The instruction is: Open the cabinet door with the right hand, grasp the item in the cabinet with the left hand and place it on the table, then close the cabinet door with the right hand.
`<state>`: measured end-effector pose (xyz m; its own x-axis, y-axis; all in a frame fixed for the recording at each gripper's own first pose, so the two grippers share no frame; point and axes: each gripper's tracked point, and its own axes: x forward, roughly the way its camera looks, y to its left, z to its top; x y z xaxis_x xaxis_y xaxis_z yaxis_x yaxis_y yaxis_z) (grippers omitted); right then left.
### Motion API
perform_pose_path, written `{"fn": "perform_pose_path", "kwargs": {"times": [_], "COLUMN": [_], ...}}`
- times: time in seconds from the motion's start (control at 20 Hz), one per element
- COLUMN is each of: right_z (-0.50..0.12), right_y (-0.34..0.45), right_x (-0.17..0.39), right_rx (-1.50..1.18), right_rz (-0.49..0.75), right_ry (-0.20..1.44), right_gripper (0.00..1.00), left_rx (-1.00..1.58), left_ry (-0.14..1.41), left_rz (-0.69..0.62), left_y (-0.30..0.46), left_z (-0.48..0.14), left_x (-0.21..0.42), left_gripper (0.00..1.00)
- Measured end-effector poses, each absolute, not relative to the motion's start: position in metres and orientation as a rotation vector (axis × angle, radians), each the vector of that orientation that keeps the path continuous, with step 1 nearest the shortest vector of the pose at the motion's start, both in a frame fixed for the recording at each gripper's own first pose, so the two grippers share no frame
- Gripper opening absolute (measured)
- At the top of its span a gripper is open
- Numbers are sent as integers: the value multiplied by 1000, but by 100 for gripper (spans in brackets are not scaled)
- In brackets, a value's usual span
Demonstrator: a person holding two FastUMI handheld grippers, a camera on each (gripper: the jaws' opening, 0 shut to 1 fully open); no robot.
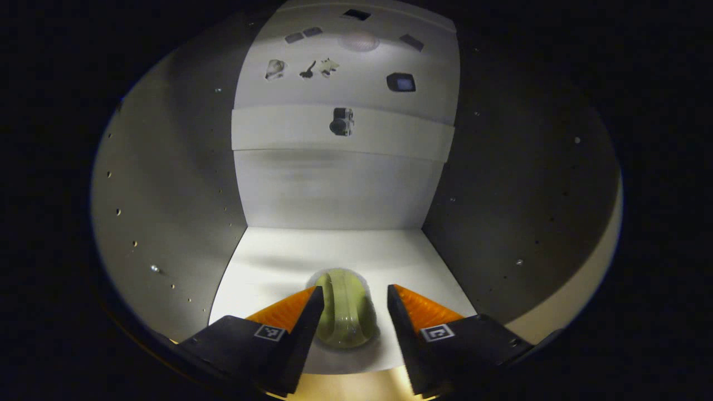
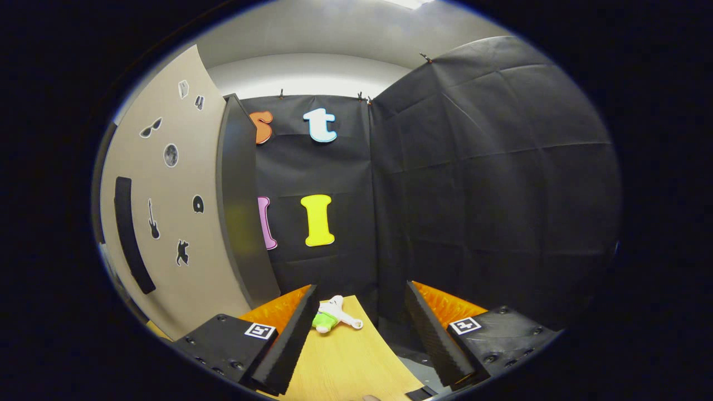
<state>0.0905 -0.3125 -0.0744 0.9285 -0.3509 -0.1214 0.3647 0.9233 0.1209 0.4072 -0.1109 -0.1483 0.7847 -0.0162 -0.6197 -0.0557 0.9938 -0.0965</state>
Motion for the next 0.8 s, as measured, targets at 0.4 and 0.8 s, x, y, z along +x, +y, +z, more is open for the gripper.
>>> {"fn": "perform_pose_path", "kwargs": {"times": [0.4,0.8], "right_z": [-85,-79], "right_y": [-315,-299], "right_x": [102,103], "right_rx": [153,171], "right_rz": [-330,-284], "right_ry": [118,105], "right_gripper": [97,97], "left_rx": [-54,-84], "left_ry": [736,717], "left_rz": [72,33], "left_y": [-106,-114], "left_z": [-174,-151], "left_x": [418,379], "left_gripper": [27,20]}}
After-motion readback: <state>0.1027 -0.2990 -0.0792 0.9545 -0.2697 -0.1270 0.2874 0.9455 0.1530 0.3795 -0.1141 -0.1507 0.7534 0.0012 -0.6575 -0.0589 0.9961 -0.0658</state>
